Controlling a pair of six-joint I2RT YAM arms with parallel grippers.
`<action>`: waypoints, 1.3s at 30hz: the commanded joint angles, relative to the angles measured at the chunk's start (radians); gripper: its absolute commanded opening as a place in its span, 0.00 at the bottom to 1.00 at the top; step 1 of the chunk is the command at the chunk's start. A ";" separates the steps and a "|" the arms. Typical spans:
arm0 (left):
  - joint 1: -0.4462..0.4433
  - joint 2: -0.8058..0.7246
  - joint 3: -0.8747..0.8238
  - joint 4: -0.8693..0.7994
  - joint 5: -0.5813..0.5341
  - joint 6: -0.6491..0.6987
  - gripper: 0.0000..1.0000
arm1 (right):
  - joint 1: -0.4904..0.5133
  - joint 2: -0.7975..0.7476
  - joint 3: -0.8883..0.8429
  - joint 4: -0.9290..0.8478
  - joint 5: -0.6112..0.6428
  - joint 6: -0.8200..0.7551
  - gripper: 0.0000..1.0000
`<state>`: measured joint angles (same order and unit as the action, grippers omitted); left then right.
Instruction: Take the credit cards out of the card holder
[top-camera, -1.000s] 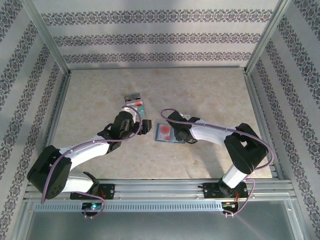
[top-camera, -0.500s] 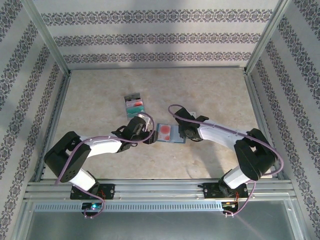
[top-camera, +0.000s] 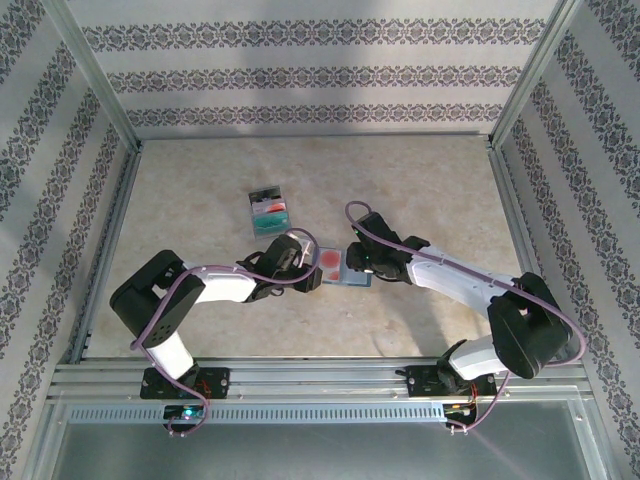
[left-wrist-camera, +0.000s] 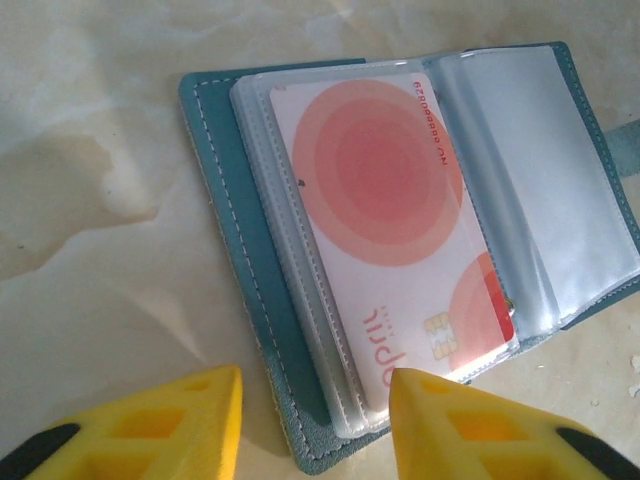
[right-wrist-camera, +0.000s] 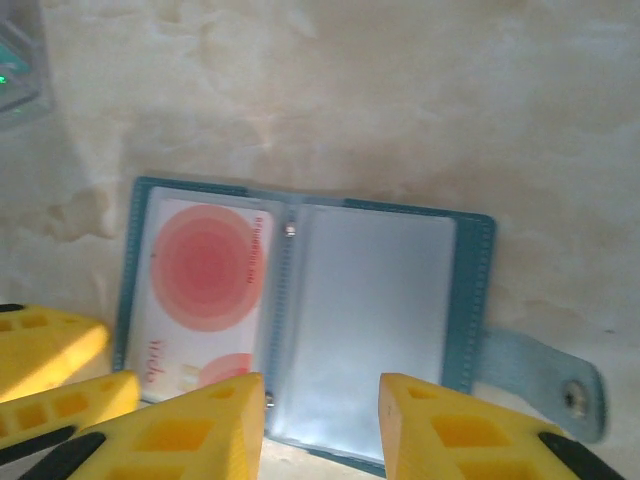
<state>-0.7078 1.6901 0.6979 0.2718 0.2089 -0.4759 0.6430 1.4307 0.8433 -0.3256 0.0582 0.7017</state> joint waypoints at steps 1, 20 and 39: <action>-0.049 0.024 0.032 0.035 0.070 -0.005 0.40 | -0.008 0.033 -0.009 0.061 -0.059 0.024 0.36; -0.082 -0.028 0.115 -0.053 -0.145 0.004 0.36 | -0.083 0.134 -0.041 0.150 -0.229 0.004 0.34; -0.062 0.144 0.253 -0.155 -0.109 -0.008 0.25 | -0.106 0.196 -0.078 0.222 -0.306 0.010 0.34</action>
<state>-0.7830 1.8271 0.9409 0.1562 0.0818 -0.4728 0.5510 1.6043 0.7803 -0.1436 -0.2142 0.7086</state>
